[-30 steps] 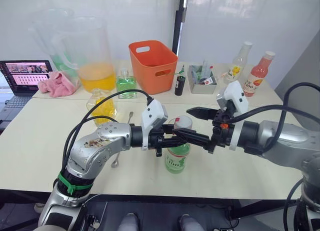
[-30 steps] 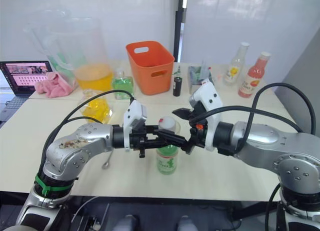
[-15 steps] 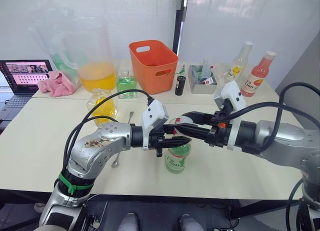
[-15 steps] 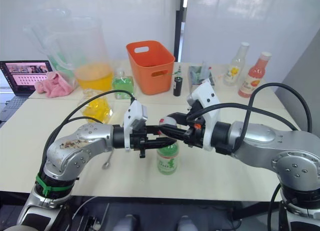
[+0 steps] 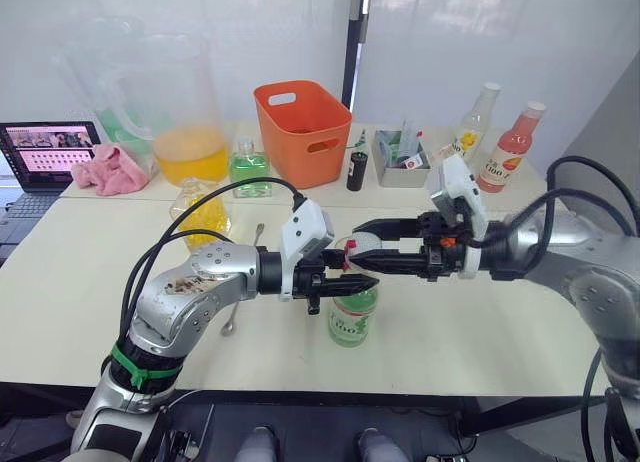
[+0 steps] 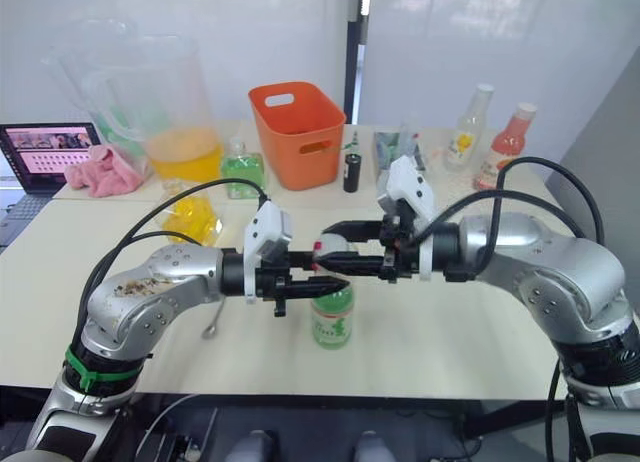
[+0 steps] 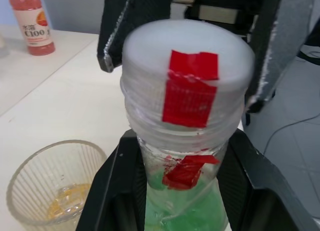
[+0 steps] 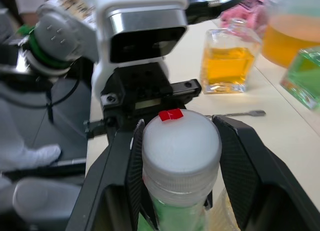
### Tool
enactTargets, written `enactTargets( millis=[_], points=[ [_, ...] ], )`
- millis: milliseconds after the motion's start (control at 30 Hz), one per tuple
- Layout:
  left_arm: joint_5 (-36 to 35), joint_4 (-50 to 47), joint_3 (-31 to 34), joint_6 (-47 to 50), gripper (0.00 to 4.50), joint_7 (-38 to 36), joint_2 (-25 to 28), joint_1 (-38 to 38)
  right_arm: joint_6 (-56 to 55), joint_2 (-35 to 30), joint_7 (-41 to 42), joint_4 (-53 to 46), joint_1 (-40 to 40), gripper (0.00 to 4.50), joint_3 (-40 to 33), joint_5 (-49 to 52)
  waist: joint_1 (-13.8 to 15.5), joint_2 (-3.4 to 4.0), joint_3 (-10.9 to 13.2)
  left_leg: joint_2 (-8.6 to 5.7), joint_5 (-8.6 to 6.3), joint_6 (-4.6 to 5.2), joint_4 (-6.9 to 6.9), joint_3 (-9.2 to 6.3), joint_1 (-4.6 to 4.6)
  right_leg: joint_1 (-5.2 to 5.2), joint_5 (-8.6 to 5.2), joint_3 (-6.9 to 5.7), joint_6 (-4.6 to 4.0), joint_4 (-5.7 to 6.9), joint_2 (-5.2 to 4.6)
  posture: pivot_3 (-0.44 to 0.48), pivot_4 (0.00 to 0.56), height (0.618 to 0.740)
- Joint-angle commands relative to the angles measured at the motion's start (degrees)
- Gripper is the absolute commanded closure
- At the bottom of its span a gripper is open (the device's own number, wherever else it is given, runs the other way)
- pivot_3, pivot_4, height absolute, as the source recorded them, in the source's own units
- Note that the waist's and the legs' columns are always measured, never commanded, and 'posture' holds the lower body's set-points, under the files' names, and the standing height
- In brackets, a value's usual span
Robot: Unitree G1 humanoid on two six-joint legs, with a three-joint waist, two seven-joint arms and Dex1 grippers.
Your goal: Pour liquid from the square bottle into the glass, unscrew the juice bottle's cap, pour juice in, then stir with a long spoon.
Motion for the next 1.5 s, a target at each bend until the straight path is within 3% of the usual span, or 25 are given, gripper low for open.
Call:
enactTargets(
  millis=[33, 200, 367, 533, 733, 933, 1233, 1500],
  points=[
    [0.28, 0.06, -1.81, 1.08, 3.08, -0.93, 0.66, 0.37, -7.55, 1.57, 13.58, 7.51, -2.26, 2.9, 4.8, -7.59, -0.02, 0.0, 0.0, 0.0, 0.0, 0.0, 0.0, 0.0, 0.01, 0.01, 0.0, 0.0, 0.0, 0.01, 0.0, 0.0, 0.15, 0.74],
    [0.2, -0.75, -1.42, 1.33, 3.08, -0.48, 1.02, 0.64, -12.48, 5.39, 22.0, 17.2, -6.89, 2.9, 6.1, -13.42, -0.01, 0.0, 0.0, 0.0, 0.0, 0.0, 0.0, -0.02, 0.03, 0.04, 0.03, -0.01, 0.06, 0.02, 0.01, 0.0, 0.15, 0.74],
    [-0.04, -1.48, -1.13, 1.8, 3.08, 0.33, 1.08, 0.98, -11.75, 7.19, 24.54, 19.72, -9.62, 2.9, 3.46, -13.95, 0.0, 0.0, 0.0, 0.0, 0.0, 0.0, 0.0, -0.03, 0.05, 0.04, 0.17, -0.01, 0.29, 0.07, 0.01, 0.0, 0.15, 0.74],
    [-0.53, -1.86, -0.98, 2.12, 3.08, 0.93, 0.89, 1.26, -6.15, 5.89, 24.47, 17.94, -11.64, 2.9, -2.18, -9.19, 0.04, 0.01, 0.0, 0.0, 0.0, 0.0, -0.01, -0.02, 0.03, 0.01, 0.2, -0.01, 0.35, 0.09, 0.01, 0.0, 0.15, 0.74],
    [0.09, -1.92, -1.61, 1.28, 3.08, 0.6, 1.32, 1.55, 0.83, 2.99, 18.61, 18.13, -12.21, 2.9, -11.91, -5.22, 0.12, 0.02, 0.01, 0.0, 0.0, 0.0, -0.04, -0.04, -0.02, -0.05, 0.21, -0.02, 0.35, 0.09, 0.01, 0.0, 0.15, 0.74],
    [0.25, -1.74, -2.1, 0.63, 3.08, -0.33, 1.83, 2.02, 2.23, -0.89, 7.11, 21.46, -6.46, 2.9, -19.84, -9.41, 0.14, 0.02, 0.01, -0.01, 0.0, 0.0, -0.06, -0.02, -0.03, -0.06, 0.14, 0.0, 0.25, 0.06, 0.01, 0.0, 0.15, 0.74],
    [0.47, -2.12, -0.98, -3.24, 3.08, -3.85, 4.97, 4.12, -3.78, -1.55, -9.89, 24.75, 13.36, 2.9, -32.56, -18.31, -0.02, 0.03, 0.0, -0.01, -0.01, 0.02, -0.12, -0.02, -0.01, -0.05, 0.19, 0.01, 0.35, 0.09, 0.02, 0.0, 0.15, 0.74],
    [-0.82, -2.76, 1.51, -5.36, 3.08, -5.26, 6.6, 5.94, -15.45, 5.83, -16.18, 29.06, 25.65, 2.9, -31.3, -25.39, -1.68, 0.11, -0.04, -0.01, -0.02, 0.05, -0.1, 0.05, 0.15, -0.01, 0.2, 0.1, 0.39, 0.2, 0.03, 0.0, 0.15, 0.74]
  ],
)
